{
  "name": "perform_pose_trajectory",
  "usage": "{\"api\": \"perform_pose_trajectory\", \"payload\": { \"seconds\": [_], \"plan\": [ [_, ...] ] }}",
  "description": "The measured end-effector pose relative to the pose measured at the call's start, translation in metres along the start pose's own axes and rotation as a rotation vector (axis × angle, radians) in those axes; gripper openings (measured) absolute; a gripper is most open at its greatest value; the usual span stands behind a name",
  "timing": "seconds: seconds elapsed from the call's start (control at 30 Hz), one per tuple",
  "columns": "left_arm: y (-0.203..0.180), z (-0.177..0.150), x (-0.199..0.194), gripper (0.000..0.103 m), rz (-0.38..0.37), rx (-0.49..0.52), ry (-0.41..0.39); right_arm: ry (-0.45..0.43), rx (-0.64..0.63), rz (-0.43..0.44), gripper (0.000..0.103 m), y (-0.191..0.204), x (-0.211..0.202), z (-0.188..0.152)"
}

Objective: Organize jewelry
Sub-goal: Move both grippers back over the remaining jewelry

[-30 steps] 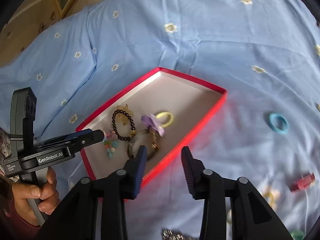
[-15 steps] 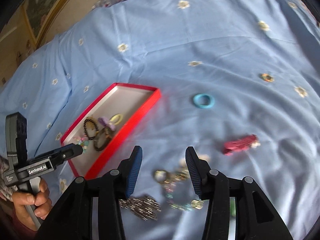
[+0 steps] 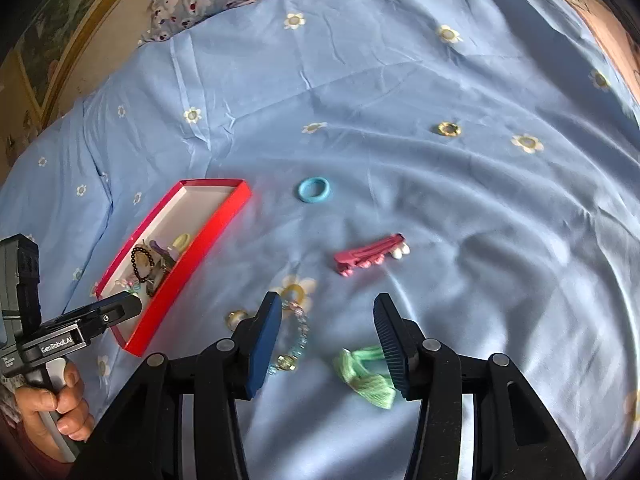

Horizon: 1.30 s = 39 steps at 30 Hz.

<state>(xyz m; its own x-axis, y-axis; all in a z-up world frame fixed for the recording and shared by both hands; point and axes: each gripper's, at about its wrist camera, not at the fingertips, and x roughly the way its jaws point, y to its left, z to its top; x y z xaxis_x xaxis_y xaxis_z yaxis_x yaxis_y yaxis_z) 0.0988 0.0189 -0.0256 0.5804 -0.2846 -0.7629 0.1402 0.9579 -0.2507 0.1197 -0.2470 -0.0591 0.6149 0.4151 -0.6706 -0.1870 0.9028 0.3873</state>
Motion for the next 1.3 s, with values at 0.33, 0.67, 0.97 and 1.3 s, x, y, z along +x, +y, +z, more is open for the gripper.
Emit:
{"api": "perform_pose_trajectory", "payload": {
  "seconds": [0.33, 0.67, 0.97, 1.3],
  "plan": [
    [-0.029, -0.002, 0.018, 0.057, -0.019, 0.079, 0.047, -0.011, 0.031, -0.008, 0.050, -0.017, -0.004, -0.002],
    [-0.054, -0.007, 0.047, 0.057, -0.022, 0.186, 0.114, -0.009, 0.039, -0.002, 0.050, -0.023, 0.003, 0.005],
    [-0.068, -0.009, 0.076, 0.057, 0.005, 0.255, 0.143, 0.015, 0.034, -0.008, 0.050, -0.027, 0.019, 0.012],
    [-0.069, -0.002, 0.088, 0.035, -0.017, 0.271, 0.122, 0.081, 0.013, 0.019, 0.050, -0.018, 0.056, 0.022]
  ]
}}
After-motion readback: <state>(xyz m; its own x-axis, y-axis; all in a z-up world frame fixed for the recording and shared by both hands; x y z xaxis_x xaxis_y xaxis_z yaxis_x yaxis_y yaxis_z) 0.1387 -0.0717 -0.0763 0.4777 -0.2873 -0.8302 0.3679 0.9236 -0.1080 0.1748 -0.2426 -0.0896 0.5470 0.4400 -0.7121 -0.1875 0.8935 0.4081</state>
